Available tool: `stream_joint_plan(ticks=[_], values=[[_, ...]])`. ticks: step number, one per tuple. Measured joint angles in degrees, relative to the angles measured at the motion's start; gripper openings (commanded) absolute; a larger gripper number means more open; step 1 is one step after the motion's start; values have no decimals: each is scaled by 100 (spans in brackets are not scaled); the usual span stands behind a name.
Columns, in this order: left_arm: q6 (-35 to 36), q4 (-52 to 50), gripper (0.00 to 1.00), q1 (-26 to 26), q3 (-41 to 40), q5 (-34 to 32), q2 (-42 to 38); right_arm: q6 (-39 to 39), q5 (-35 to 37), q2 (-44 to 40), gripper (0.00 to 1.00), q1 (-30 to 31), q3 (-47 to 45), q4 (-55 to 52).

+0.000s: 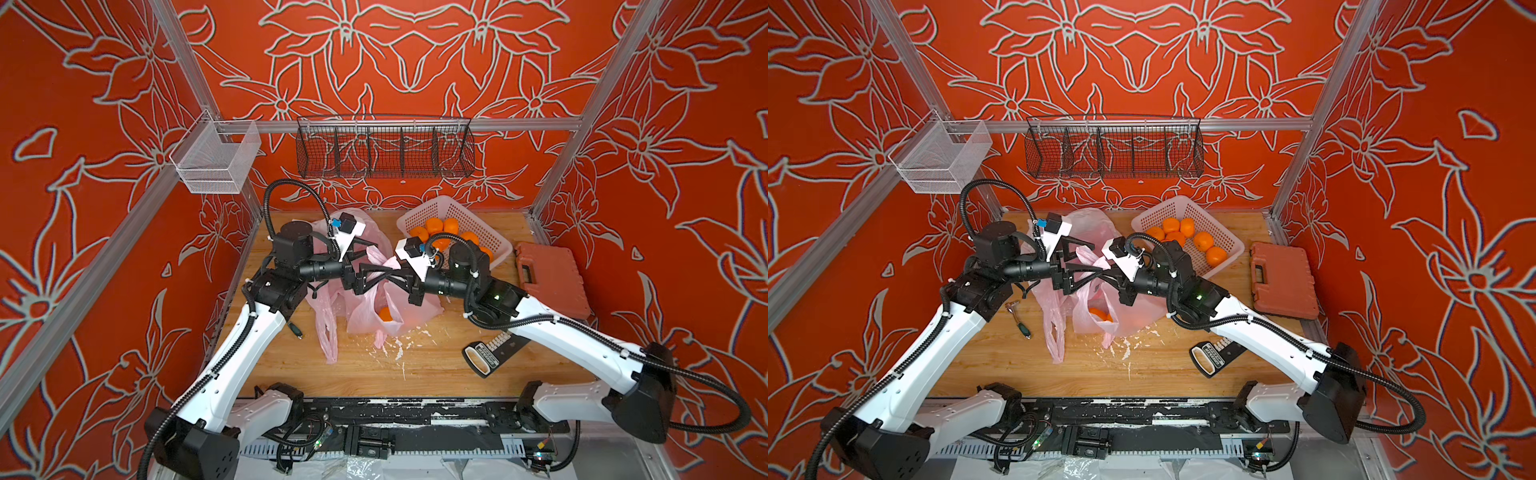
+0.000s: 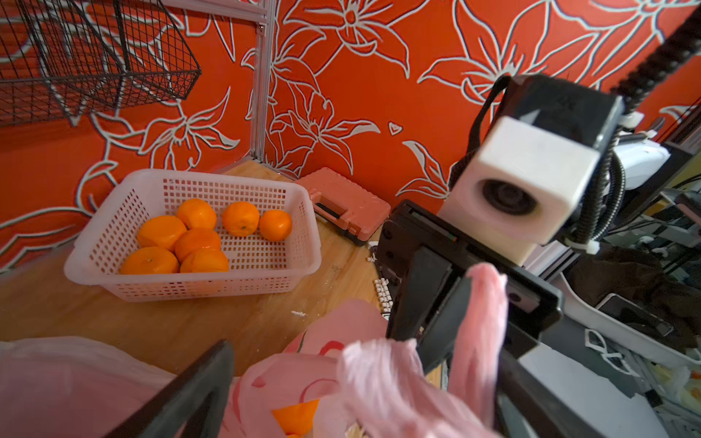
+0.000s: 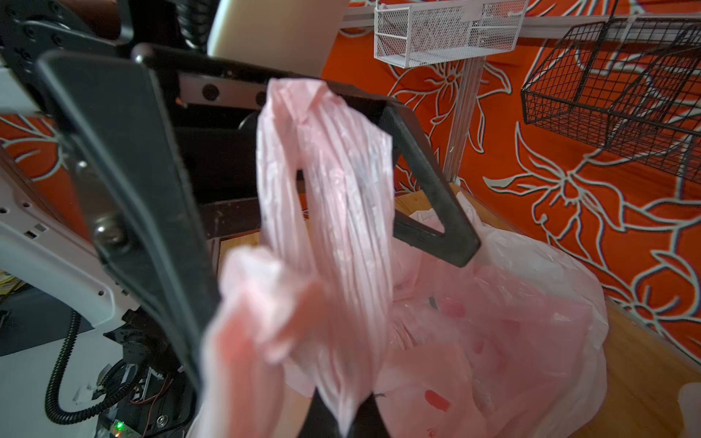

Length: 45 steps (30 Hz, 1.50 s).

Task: Place the oranges into plastic bags & tie knots
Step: Tie the plastic bag at the center of the board.

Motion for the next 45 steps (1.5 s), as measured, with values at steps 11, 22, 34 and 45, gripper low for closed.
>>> stream_joint_plan(ticks=[11, 22, 34, 45], values=[[-15, 37, 60, 2, 0, 308, 2, 4, -232, 0, 0, -28, 55, -68], [-39, 103, 24, 2, 0, 466, 2, 24, -365, 59, 0, -35, 234, -216], [-39, 149, 0, 2, 0, 514, 4, 76, -354, 127, 37, -37, 286, -284], [-146, 238, 0, 4, -223, 334, 2, 424, 295, -337, 64, -37, 70, 120]])
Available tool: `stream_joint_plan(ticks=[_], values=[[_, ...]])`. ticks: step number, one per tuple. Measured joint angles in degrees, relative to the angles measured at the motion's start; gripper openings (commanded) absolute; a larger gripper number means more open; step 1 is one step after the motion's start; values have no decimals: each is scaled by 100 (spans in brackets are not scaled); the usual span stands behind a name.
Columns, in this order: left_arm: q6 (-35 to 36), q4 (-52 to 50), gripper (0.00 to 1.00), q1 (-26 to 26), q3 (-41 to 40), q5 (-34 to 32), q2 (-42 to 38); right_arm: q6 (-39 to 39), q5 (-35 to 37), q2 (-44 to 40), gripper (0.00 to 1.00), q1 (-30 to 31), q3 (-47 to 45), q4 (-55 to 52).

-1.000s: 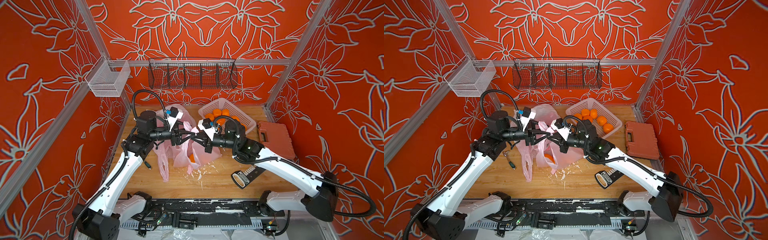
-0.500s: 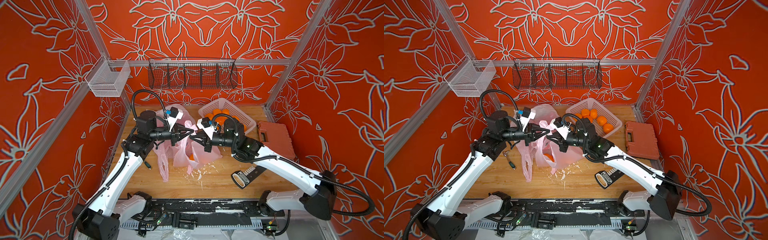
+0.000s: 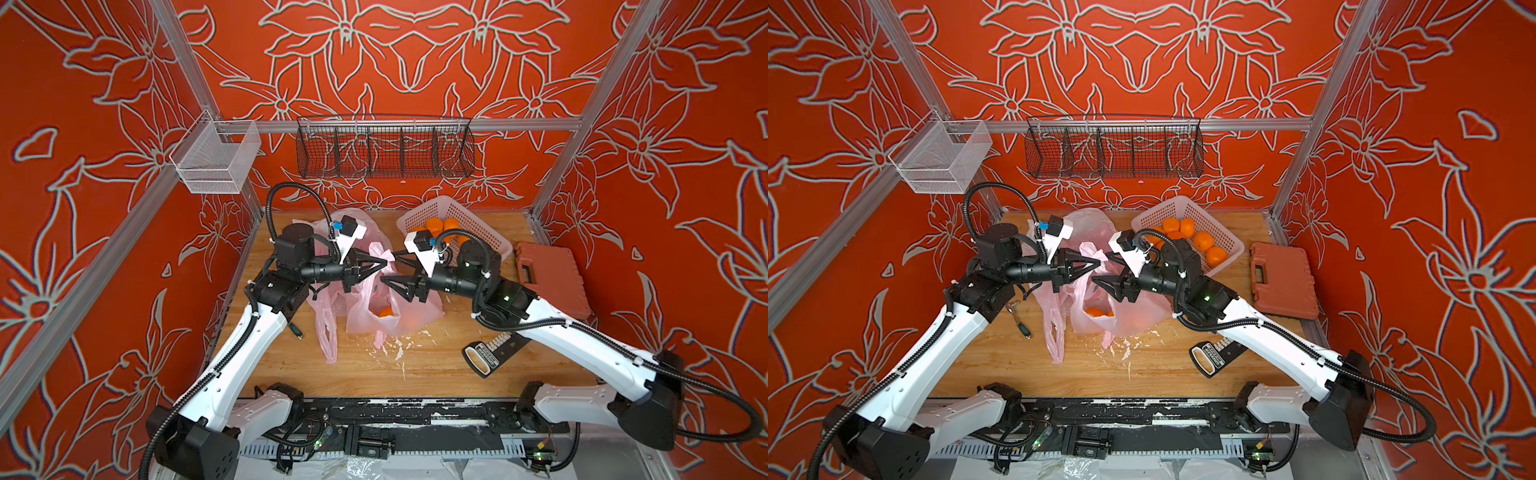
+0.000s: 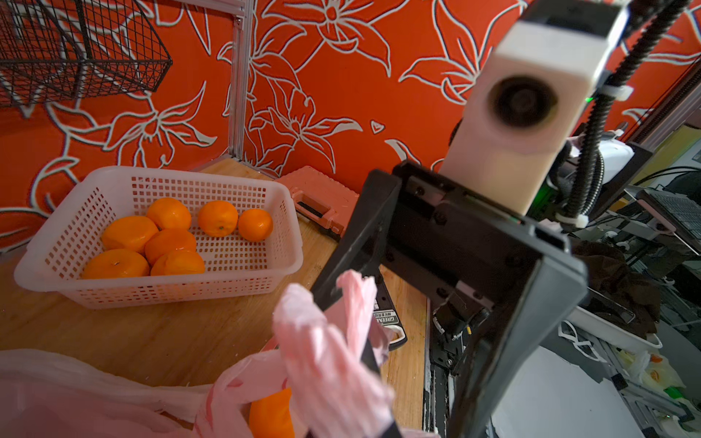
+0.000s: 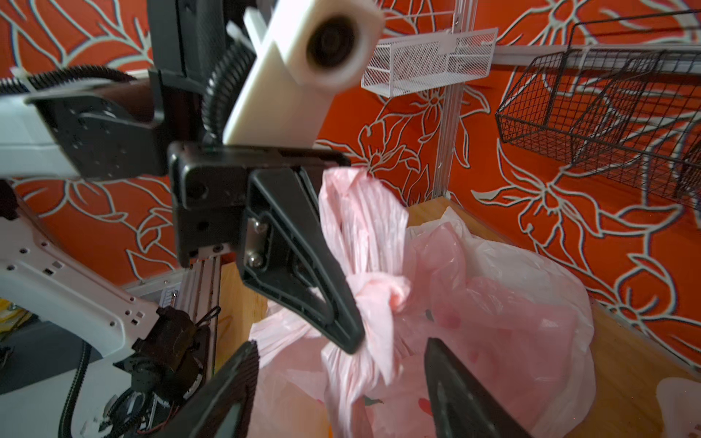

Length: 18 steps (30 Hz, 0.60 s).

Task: Place the oranges into plastic bags & tie knots
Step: Tie the plastic bag at the center of the board.

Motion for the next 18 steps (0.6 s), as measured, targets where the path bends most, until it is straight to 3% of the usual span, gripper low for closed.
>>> stream_joint_plan(ticks=[5, 11, 18], values=[[2, -4, 0, 2, -66, -15, -15, 352, 48, -50, 51, -2, 9, 273], [4, -4, 0, 2, -66, -15, -59, 527, 170, 33, 53, -28, 15, 221], [42, -7, 0, 2, -66, -13, -79, 693, 299, 87, 18, -33, 26, 243]])
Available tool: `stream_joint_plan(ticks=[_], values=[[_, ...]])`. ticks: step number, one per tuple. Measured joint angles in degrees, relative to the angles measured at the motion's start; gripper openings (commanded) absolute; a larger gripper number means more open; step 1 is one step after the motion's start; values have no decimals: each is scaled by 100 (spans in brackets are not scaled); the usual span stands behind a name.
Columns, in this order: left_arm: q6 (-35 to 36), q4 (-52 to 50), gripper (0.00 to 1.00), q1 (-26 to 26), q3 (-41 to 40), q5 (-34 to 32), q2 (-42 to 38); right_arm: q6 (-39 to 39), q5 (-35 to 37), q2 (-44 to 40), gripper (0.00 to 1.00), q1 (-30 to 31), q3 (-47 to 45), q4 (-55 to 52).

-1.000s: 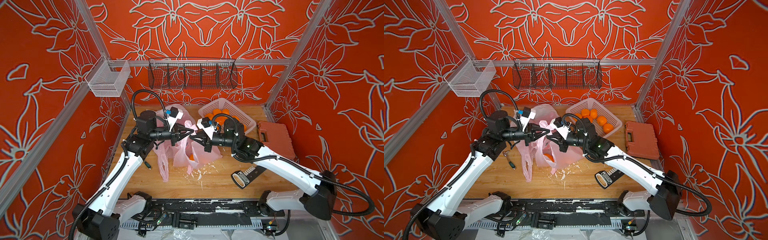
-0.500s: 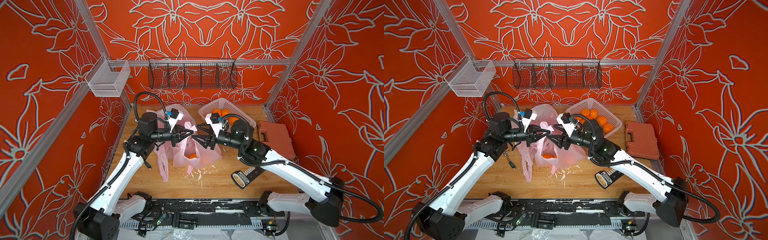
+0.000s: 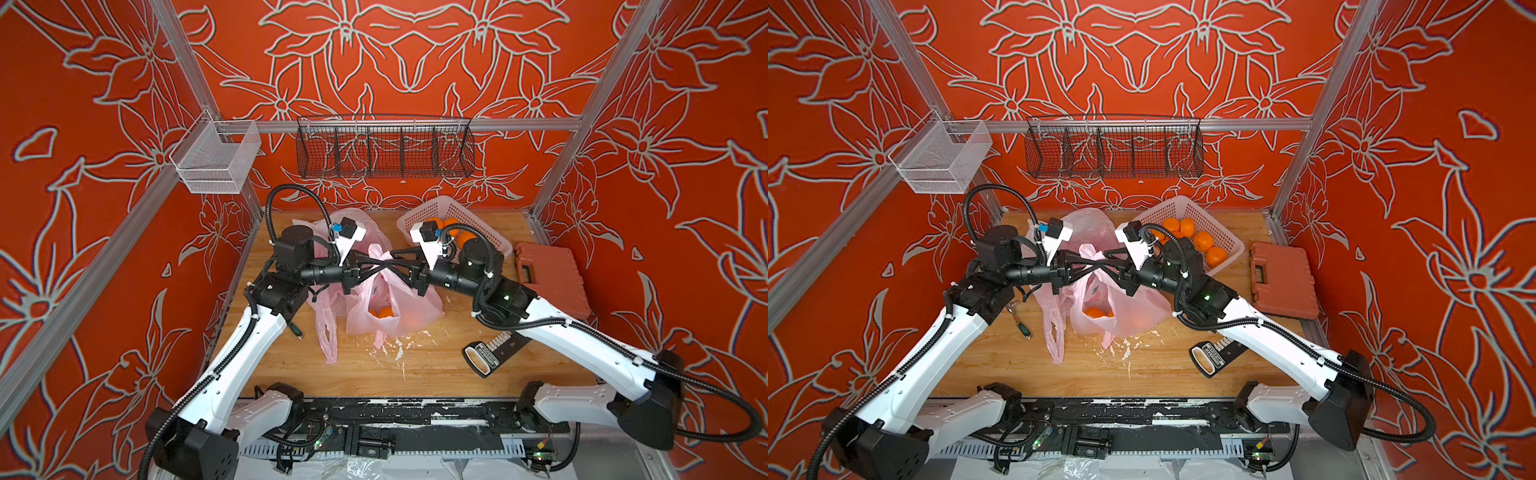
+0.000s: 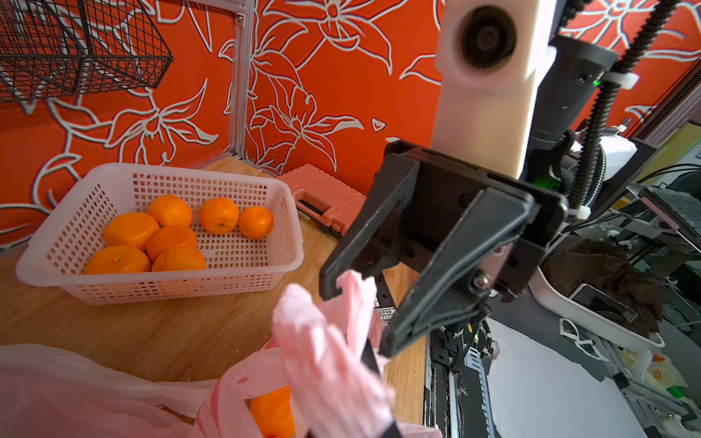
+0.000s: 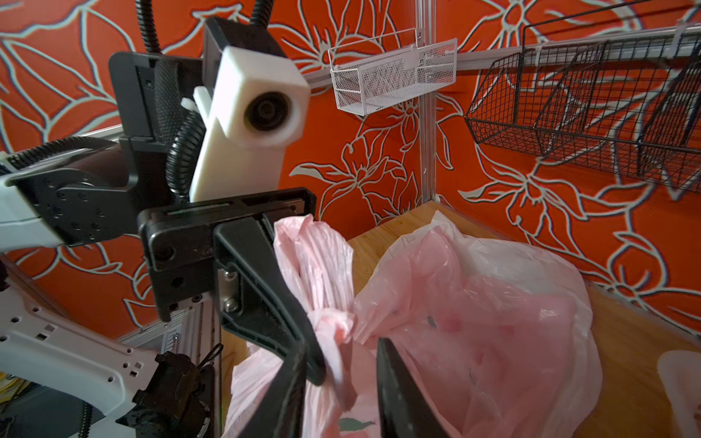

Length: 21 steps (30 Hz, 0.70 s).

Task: Place the oranges into plastic bags & tie knots
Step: Tie the plastic bag at the center of the board.

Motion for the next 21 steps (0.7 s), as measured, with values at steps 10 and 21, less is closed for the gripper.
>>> stream_joint_plan(ticks=[10, 21], values=[[55, -9, 10, 0, 0, -2, 0, 142, 146, -2, 0, 2, 0, 37], [68, -24, 10, 0, 0, -2, 2, 142, 518, -120, 0, -4, -11, 37]])
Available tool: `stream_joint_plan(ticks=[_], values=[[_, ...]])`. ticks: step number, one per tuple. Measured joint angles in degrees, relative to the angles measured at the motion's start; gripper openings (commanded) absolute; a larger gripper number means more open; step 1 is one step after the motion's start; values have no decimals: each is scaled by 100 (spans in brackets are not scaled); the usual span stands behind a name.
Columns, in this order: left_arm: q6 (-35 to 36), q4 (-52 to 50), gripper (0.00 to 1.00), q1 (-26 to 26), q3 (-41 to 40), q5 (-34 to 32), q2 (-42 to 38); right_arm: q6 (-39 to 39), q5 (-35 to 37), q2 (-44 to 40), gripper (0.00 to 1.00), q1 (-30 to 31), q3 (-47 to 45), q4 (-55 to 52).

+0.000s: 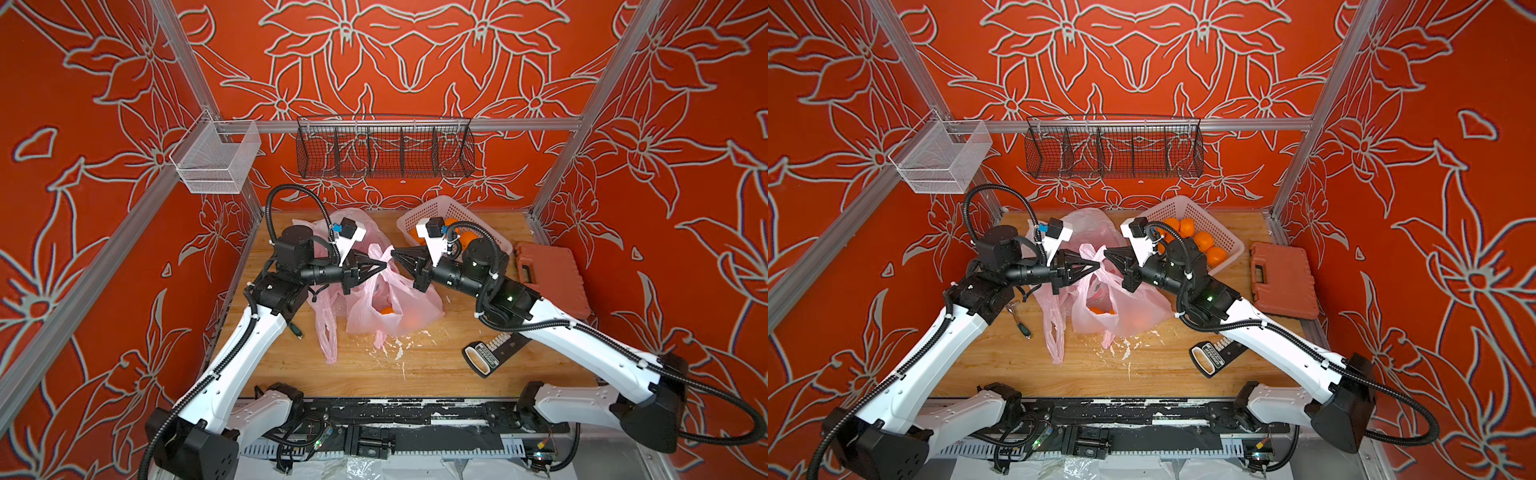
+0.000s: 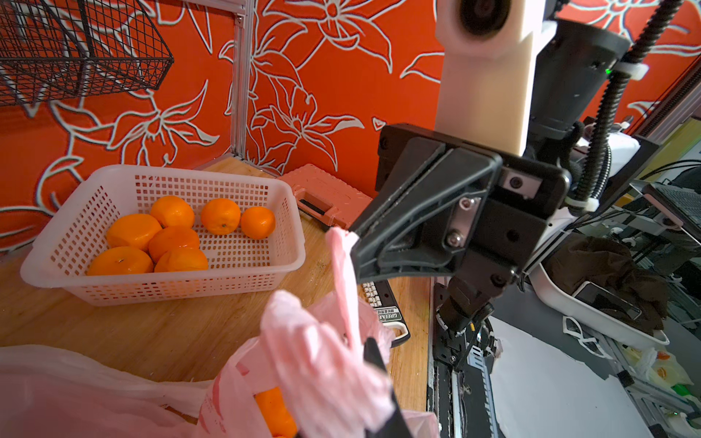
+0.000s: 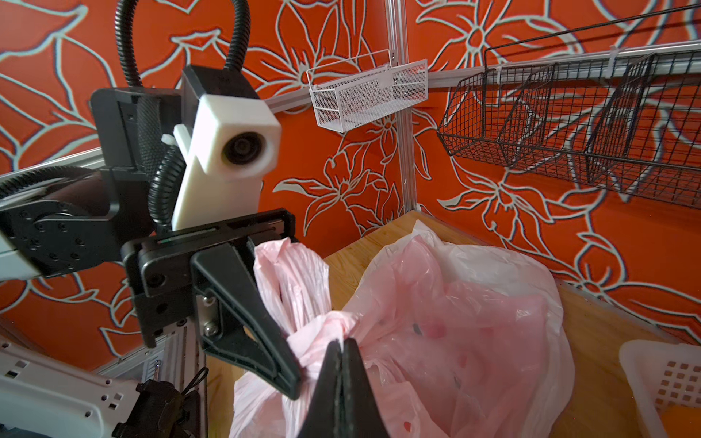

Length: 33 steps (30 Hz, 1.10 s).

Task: Place the oranges into plastic bags & tie knots
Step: Tie the plastic bag at the center of the board.

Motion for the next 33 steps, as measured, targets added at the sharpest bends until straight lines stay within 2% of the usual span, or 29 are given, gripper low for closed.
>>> stream_joint_plan(ticks=[2, 4, 5, 6, 7, 8, 9, 11, 14, 19, 22, 24, 28, 30, 33], values=[[0, -15, 10, 0, 0, 0, 0, -2, 79, -28, 0, 0, -22, 0], [15, -33, 0, 0, 0, 0, 0, -2, 107, -42, 0, 0, -28, -4], [4, -39, 0, 0, 0, -13, 0, -7, 122, -44, 0, 2, -28, -11], [11, -50, 0, 0, 0, -24, -2, -20, 129, -44, 7, 2, -28, -24], [9, -66, 0, 0, 0, -37, 0, -61, 133, -44, 32, 2, -28, -48], [0, -81, 0, 0, 0, -61, -2, -155, 144, -44, 50, 2, -28, -79], [-20, -98, 0, 0, 0, -116, -2, -267, 170, -44, 57, 2, -28, -103], [-140, -120, 0, 0, 2, -293, 0, -667, 297, -44, 64, 33, -26, -234], [-448, -186, 0, 0, 63, -586, 15, -1296, 520, -44, 68, 105, -26, -476], [-1034, -186, 0, -2, 197, -951, 55, -2212, 916, 107, 69, 389, 109, -839], [-1292, -186, 0, -7, 219, -1145, 76, -2474, 1091, 350, 67, 520, 256, -911], [-1388, -186, 0, -7, 219, -1211, 81, -2516, 1191, 503, 61, 546, 304, -918], [-1484, -186, 0, -7, 219, -1283, 81, -2463, 1467, 754, 29, 544, 343, -905], [-1502, -186, 0, -7, 219, -1305, 81, -2413, 1749, 831, 25, 553, 361, -879], [-1504, -186, 0, -9, 219, -1316, 79, -2339, 2181, 839, 26, 573, 361, -785]])
